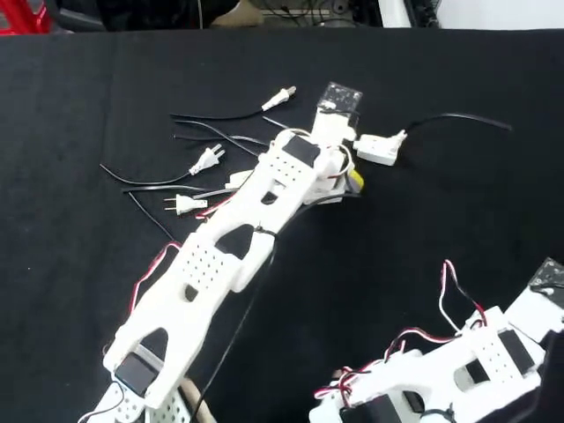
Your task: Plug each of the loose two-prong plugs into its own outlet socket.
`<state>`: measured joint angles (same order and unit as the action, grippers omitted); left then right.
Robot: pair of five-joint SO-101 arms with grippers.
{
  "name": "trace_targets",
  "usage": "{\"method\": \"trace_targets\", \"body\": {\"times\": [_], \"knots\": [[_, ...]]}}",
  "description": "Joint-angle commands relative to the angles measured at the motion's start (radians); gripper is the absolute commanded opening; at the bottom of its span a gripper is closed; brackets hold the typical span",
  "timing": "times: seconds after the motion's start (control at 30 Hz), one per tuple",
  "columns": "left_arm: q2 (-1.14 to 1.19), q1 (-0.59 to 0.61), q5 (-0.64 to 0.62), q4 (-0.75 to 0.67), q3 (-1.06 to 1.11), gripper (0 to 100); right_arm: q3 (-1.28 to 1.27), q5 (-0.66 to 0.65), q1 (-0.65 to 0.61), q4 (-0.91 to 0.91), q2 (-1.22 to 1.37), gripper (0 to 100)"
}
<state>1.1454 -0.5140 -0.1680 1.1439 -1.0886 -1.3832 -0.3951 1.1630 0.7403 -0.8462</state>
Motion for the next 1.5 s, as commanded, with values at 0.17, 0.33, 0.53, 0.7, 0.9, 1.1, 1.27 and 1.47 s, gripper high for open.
{"method": "trace_targets", "body": {"times": [0.17,0.33,0.53,0.7,0.9,1.1,1.27,1.47], "knots": [[0.127,0.061,-0.008,0.178,-0.317,17,0.002,0.0,-0.026,-0.015,-0.025,26.2],[0.16,0.07,-0.008,0.299,-0.423,2,0.002,0.0,-0.026,-0.014,-0.025,26.2],[0.152,0.051,0.003,0.529,-0.582,3,0.001,0.0,-0.026,-0.014,-0.025,26.2],[0.14,0.047,0.143,0.62,-0.513,3,0.001,0.0,-0.026,-0.009,-0.025,26.2],[0.106,0.053,0.265,0.62,-0.3,3,0.001,0.0,-0.026,-0.009,-0.025,26.2],[-0.144,0.047,0.39,0.62,0.019,3,0.001,0.0,-0.026,-0.009,-0.025,26.2],[-0.433,0.059,0.499,0.615,0.401,9,0.001,0.0,-0.026,-0.008,-0.025,26.2],[-0.678,0.058,0.563,0.571,0.673,20,0.001,0.0,-0.026,-0.008,-0.025,26.2]]}}
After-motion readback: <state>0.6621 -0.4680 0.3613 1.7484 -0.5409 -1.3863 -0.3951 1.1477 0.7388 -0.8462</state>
